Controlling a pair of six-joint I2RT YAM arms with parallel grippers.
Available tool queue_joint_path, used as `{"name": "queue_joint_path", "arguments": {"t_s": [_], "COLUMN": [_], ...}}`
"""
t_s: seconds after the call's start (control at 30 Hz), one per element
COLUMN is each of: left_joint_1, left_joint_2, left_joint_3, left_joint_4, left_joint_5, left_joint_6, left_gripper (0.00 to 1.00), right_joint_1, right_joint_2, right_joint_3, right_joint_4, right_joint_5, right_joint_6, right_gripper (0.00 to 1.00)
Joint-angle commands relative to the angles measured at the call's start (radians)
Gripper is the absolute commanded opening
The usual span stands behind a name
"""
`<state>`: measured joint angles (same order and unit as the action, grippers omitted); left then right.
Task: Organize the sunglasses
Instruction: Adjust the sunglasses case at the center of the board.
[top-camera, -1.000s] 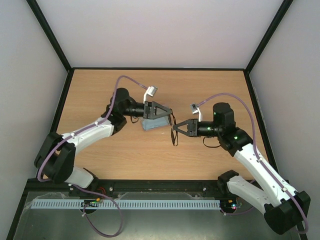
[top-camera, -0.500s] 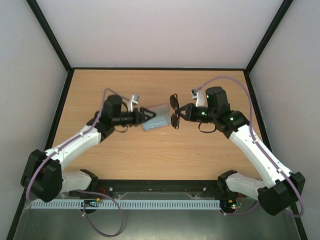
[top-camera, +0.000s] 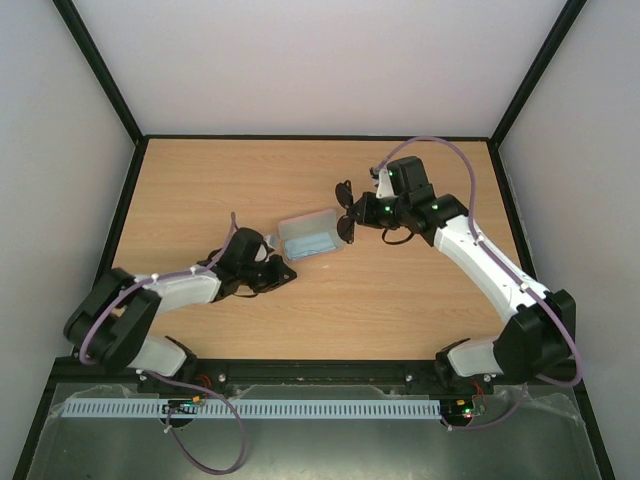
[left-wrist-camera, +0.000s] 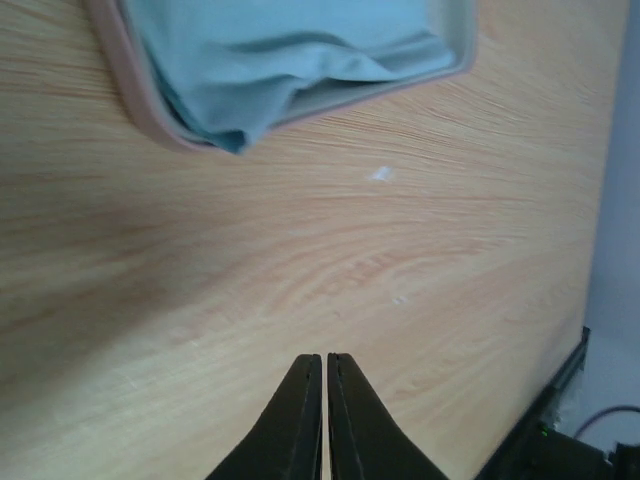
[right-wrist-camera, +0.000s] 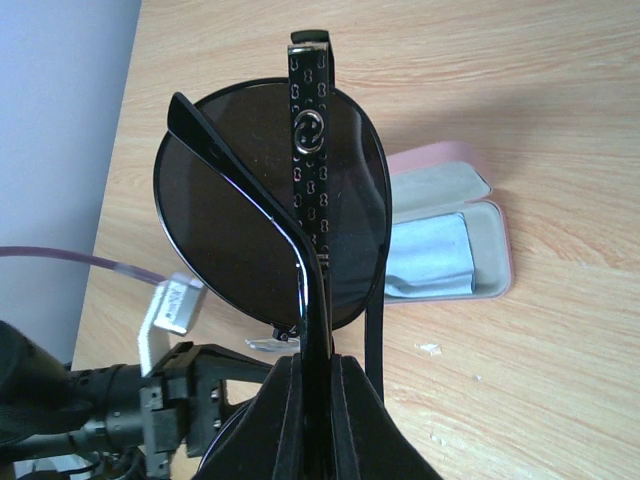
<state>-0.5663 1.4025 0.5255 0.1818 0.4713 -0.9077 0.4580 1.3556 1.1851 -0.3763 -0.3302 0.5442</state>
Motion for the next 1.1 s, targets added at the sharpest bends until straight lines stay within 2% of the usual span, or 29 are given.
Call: {"name": "queue_joint_path", "arguments": {"t_s": [0.0, 0.47, 0.63, 0.93, 1.07], "left_joint_1": [0.017, 0.110, 0.119, 0.132, 0.139], "left_joint_2": [0.099, 0.324, 0.394, 0.479, 0.476], "left_joint_3": [0.043, 0.162, 0.219, 0.310, 0.301], "left_joint_4": [0.100, 0.138, 0.144, 0.136, 0.138], "left_joint_5": [-0.034, -0.126, -0.144, -0.152, -0.147], "left_joint_6": [0.000, 0.059, 0.077, 0.098, 0.101], "left_gripper": [0.04, 0.02, 0.02, 0.02, 0.02], "right_joint_1": [-0.005, -0.001, 0.044, 0.224, 0.246], "right_joint_2": [0.033, 0.086, 0.111, 0.294, 0.417], "right_joint_3": [0.072, 0.122, 0.173, 0.352, 0.463], "right_joint_4": [-0.022, -0.048, -0.081, -0.202, -0.280], "right_joint_5": [0.019, 0.040, 0.091, 0.262, 0.313], "right_joint_6": [-0.027, -0.061, -0.096, -0.161, -0.128], "right_gripper": [0.01, 0.01, 0.01, 0.01, 0.01]}}
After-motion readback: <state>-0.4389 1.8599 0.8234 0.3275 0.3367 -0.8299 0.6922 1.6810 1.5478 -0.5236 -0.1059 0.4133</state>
